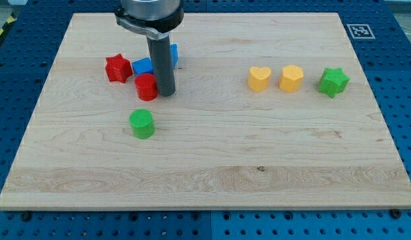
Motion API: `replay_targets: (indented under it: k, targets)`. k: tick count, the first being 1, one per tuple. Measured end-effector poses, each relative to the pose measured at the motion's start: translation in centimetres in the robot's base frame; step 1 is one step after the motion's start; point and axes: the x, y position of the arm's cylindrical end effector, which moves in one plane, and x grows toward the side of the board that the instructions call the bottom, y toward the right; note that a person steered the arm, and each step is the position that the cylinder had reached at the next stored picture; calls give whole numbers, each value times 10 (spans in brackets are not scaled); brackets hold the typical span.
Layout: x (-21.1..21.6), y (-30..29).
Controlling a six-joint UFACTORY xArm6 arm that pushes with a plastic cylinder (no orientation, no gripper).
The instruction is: Move the red circle bottom left to the red star
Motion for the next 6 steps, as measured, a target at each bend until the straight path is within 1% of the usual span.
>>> replay_targets:
  k: [1, 2, 3, 4, 5, 6]
  targets:
    - [1, -22]
    - [6, -73]
    - [6, -93]
    - [-1, -28]
    - [-1, 64]
    - [-15, 120]
